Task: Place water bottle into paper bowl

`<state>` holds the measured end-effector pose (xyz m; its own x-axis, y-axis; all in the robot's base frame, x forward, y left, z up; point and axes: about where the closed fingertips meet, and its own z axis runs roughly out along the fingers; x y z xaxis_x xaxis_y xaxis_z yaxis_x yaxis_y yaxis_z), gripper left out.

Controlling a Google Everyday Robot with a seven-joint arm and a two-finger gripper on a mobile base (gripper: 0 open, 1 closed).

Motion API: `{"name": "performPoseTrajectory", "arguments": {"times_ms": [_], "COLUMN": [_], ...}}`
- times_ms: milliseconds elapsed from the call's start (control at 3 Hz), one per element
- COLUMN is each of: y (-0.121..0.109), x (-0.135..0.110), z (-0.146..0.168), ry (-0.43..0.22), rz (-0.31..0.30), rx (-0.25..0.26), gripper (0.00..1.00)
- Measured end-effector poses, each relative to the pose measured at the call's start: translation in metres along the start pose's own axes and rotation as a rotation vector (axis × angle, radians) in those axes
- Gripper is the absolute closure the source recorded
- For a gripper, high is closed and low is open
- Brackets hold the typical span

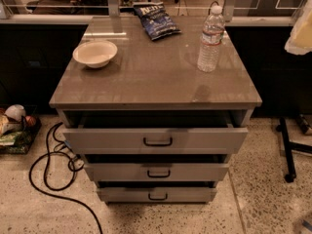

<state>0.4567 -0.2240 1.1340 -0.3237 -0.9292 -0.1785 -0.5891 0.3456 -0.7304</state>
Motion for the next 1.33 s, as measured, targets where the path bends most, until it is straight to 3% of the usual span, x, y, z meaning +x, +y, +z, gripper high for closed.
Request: {"name": "performPoseTrajectory", "arguments": {"times_ms": [333,667,1000,1333], "y": [0.0,-0.007,-0.018,-0.046], "x": [0.0,0.0,0.047,0.086], "z": [0.0,-0.003,0.035,0.089], "ry": [-0.003,-0.074,-0.132,-0.242], "rz": [0.003,0.065,0.173,0.261], "rx": [0.002,0.041,0.046,0.081], "gripper": [0.0,0.0,0.0,0.0]}}
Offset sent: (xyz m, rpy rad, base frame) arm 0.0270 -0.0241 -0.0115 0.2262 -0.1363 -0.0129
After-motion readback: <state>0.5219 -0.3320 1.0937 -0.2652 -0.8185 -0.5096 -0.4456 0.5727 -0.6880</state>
